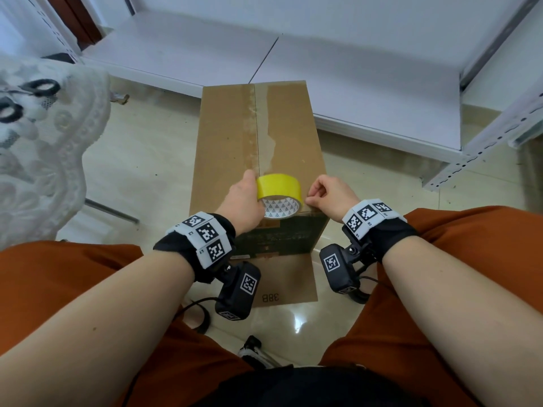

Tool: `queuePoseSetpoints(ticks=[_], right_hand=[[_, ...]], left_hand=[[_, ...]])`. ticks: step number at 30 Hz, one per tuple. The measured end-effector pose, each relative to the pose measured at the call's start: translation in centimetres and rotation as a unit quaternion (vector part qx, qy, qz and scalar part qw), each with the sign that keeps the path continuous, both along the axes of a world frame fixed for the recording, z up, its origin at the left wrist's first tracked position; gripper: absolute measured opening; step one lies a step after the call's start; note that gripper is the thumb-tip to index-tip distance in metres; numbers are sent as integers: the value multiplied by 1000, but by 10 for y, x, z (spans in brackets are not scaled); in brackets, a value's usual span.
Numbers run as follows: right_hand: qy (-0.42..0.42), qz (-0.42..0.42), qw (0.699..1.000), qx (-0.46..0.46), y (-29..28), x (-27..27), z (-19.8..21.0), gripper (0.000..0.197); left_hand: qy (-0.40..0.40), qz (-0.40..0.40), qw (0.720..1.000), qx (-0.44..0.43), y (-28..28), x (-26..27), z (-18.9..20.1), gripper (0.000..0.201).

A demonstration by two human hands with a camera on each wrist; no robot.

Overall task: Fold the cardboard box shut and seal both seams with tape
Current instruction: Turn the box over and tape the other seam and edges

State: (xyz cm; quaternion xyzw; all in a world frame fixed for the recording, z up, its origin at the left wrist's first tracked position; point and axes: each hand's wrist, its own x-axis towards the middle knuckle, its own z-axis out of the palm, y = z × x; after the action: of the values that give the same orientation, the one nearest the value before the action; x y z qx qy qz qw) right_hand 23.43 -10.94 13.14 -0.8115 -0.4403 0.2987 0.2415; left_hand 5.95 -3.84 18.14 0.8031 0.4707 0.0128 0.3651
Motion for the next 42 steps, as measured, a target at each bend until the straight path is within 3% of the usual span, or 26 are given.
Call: queuePoseSetpoints(ticks=[21,33,39,42], right_hand=[[-24,-57,998,21,-3,-13,-8,17],[-94,-92,991,38,1,-30,-18,24],[-122,-112,984,63,-2,-37,-20,28],[-132,-121,981,68,-2,-41,-22,35]], left_hand=[[18,7,997,69,8,-28,-8,26],[41,-18,988,145,21,-47,-10,30],[-23,23,987,158,14,-50,-18,38],[-12,62,988,138,12,-54,-21,50]])
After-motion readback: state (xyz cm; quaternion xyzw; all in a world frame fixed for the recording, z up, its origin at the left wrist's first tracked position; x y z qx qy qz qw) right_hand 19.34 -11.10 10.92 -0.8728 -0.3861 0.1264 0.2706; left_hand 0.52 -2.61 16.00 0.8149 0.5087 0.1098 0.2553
